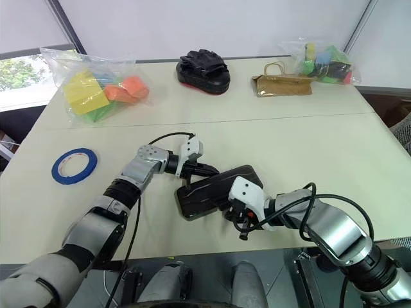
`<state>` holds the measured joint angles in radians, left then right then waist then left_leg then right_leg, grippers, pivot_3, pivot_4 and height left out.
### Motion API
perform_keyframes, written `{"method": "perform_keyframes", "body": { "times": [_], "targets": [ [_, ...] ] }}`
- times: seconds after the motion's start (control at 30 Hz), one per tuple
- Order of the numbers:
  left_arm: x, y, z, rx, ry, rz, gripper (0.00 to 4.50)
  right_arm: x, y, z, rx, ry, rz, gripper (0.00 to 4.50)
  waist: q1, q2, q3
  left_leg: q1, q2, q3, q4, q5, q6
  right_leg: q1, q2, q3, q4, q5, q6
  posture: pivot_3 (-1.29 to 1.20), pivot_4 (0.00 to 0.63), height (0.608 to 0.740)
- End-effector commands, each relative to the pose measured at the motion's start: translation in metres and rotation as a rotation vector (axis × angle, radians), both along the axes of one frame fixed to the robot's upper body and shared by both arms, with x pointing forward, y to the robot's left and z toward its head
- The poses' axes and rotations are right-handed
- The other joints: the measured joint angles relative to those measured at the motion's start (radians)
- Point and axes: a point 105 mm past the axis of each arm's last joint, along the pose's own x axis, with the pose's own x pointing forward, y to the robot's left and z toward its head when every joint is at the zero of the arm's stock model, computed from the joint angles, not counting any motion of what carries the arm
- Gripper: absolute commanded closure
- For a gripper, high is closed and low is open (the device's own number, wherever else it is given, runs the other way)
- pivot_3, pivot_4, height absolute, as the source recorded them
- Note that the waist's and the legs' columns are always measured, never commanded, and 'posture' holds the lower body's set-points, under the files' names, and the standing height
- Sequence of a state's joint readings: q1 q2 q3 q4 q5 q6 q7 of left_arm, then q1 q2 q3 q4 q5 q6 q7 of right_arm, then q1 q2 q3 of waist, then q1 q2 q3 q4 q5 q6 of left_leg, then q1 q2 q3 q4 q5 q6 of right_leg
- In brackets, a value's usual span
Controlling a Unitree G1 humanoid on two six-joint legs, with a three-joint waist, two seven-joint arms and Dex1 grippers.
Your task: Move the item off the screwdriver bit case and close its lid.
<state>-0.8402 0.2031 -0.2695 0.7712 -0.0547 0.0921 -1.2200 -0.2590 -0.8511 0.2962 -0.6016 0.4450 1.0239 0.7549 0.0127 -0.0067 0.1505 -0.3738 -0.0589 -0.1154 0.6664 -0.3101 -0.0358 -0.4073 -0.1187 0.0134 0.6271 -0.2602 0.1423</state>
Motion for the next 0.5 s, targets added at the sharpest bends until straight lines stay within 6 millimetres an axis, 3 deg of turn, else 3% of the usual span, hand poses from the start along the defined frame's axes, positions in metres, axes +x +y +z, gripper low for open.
{"method": "perform_keyframes", "body": {
  "times": [0.03, 0.23, 0.5],
  "targets": [
    [0.001, -0.003, 0.000, -0.003, -0.008, -0.001, 4.50, 0.013, -0.004, 0.006, -0.011, -0.067, -0.039, 4.46, 0.000, 0.000, 0.000, 0.000, 0.000, 0.000, 0.000, 0.000, 0.000, 0.000, 0.000, 0.000, 0.000, 0.000, 0.000, 0.00, 0.150, 0.740],
    [-0.005, -0.006, -0.001, -0.016, 0.001, -0.023, 4.50, 0.016, 0.002, 0.004, 0.001, -0.074, -0.030, 4.46, -0.002, 0.000, 0.000, 0.000, 0.000, 0.000, 0.000, 0.000, 0.000, 0.000, 0.000, 0.000, 0.000, 0.000, 0.000, 0.00, 0.150, 0.740],
    [-0.032, -0.019, -0.014, -0.001, 0.031, -0.125, 4.50, 0.018, 0.010, -0.002, 0.010, -0.085, -0.021, 4.46, -0.013, 0.000, 0.000, 0.001, 0.001, 0.000, 0.000, 0.000, 0.000, 0.000, 0.001, 0.000, 0.001, 0.000, 0.000, 0.00, 0.150, 0.740]
  ]
}}
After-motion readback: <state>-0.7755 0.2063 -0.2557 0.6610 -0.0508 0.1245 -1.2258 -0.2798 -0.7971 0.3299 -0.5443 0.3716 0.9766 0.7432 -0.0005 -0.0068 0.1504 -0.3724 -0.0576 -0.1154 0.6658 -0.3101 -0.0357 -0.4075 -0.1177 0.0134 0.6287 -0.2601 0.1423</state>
